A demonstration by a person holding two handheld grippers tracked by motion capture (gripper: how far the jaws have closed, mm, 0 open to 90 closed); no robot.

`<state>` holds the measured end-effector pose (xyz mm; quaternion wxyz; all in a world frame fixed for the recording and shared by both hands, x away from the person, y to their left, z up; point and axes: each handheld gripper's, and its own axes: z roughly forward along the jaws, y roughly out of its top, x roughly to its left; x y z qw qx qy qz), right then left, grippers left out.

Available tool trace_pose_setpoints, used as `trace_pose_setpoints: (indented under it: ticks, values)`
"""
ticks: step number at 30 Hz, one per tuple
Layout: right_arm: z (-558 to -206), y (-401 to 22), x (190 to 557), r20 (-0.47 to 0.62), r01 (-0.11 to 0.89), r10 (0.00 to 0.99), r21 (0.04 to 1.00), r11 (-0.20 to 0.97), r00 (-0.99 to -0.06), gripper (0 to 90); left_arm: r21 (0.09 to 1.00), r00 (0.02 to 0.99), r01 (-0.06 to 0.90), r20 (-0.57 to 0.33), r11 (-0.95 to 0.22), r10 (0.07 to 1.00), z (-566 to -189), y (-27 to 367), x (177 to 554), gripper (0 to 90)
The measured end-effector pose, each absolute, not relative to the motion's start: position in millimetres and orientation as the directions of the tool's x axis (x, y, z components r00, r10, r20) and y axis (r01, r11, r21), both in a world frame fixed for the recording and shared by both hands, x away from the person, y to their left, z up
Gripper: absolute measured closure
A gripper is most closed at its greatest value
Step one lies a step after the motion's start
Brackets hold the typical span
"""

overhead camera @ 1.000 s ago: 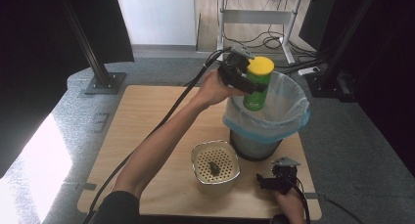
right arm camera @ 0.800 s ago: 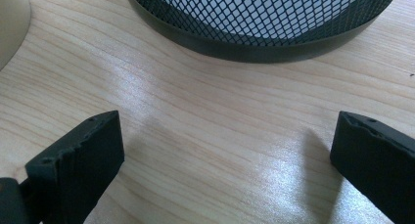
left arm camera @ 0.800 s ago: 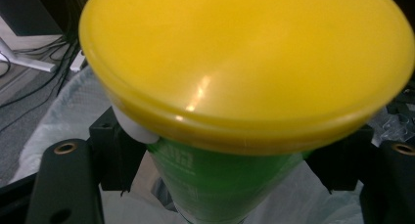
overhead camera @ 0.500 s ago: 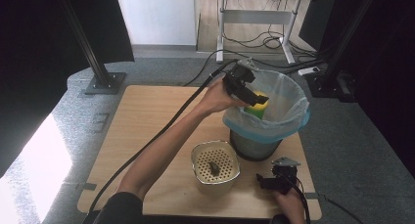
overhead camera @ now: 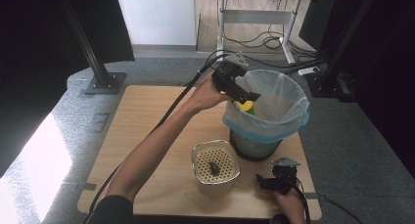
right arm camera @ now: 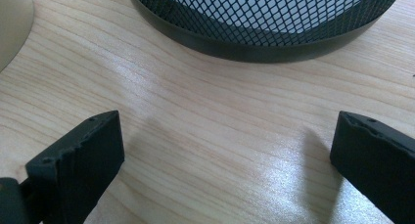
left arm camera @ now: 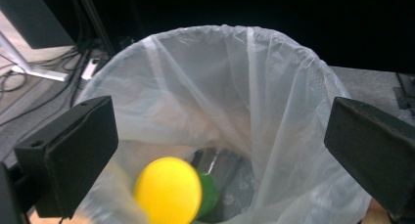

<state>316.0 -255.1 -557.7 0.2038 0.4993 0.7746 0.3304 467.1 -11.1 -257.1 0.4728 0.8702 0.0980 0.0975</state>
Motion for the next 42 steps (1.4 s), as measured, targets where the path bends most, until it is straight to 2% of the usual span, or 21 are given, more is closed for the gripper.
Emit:
trace_pose_setpoints:
  ticks: [11,26,36,42]
  values:
    - [-557.6,-255.3,316.1,0.013,0.638,0.907,0.715,0.286,-0.420,0.0,0.852,0.941,0.063,0.122,-0.520,0.315,-250.3,32.8,465.8,0.0]
    - [-557.7,-255.5,316.2,0.011,0.637,0.906,0.715,0.288,-0.422,0.0,0.878,0.922,0.103,0.093,-0.468,0.377,-261.7,87.2,462.1,0.0]
    - [-557.8,-255.2,316.2,0.011,0.637,0.908,0.716,0.285,-0.419,0.0,0.886,0.899,0.153,0.060,-0.438,0.434,-290.8,134.9,452.1,0.0]
    - [-557.9,-255.1,316.2,0.011,0.637,0.908,0.717,0.284,-0.418,0.0,0.890,0.884,0.192,0.026,-0.413,0.468,-323.8,163.5,443.6,0.0]
